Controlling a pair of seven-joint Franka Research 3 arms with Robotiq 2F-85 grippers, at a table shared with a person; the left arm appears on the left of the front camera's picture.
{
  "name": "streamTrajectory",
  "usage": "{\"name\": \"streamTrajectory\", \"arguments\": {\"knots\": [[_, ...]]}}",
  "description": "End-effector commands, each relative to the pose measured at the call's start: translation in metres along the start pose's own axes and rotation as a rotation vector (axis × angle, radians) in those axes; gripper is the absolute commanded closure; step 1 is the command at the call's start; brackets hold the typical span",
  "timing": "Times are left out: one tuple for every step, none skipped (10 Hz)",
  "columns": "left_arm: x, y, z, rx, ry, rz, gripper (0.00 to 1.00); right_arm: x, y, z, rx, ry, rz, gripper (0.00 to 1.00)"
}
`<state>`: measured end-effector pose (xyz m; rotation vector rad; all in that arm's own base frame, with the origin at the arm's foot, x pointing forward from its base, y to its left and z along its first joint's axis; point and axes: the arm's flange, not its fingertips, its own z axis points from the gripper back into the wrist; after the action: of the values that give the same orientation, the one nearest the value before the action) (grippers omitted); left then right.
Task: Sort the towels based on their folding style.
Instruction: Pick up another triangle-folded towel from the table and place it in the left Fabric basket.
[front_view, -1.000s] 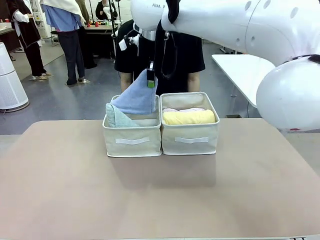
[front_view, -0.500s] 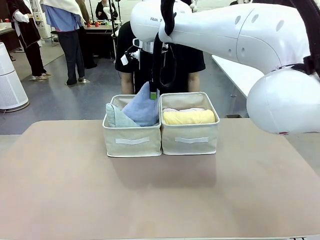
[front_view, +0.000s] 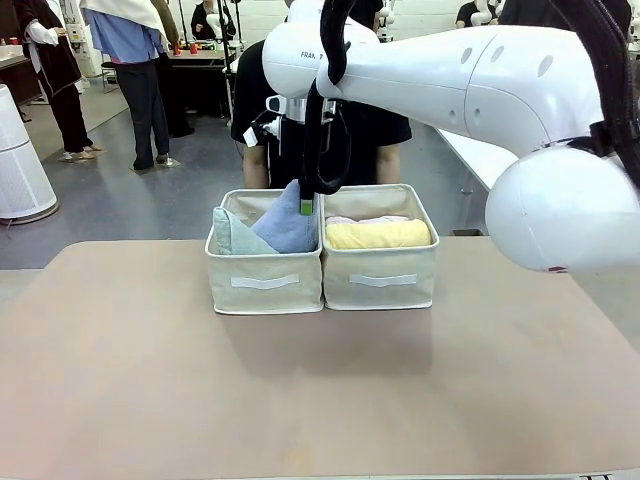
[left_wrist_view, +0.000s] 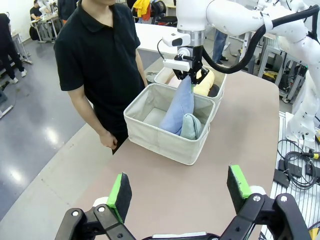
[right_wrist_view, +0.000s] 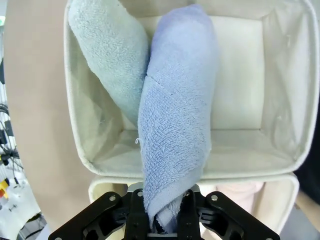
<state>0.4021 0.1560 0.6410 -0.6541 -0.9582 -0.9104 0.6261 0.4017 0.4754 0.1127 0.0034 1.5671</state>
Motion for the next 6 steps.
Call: {"name": "streamTrajectory", "arguments": {"knots": [[0.0, -0.001, 0.0, -0.005, -0.018, -0.013, 0.0, 0.001, -0.01, -0.005, 0.062, -0.028, 0.029, 0.84], [0.0, -0.001, 0.0, -0.005, -0.018, -0.013, 0.0, -0.001, -0.012, -0.01, 0.079, -0.04, 0.029, 0.84], [0.0, -0.001, 0.0, -0.005, -0.018, -0.013, 0.0, -0.003, -0.013, -0.014, 0.089, -0.051, 0.029, 0.84], [0.0, -0.001, 0.0, -0.005, -0.018, -0.013, 0.0, -0.005, -0.015, -0.017, 0.1, -0.059, 0.026, 0.84], [0.0, -0.001, 0.0, -0.005, -0.018, -0.013, 0.0, -0.006, -0.016, -0.02, 0.11, -0.062, 0.022, 0.84], [0.0, -0.001, 0.0, -0.005, -0.018, -0.013, 0.0, -0.007, -0.016, -0.024, 0.118, -0.064, 0.016, 0.84]]}}
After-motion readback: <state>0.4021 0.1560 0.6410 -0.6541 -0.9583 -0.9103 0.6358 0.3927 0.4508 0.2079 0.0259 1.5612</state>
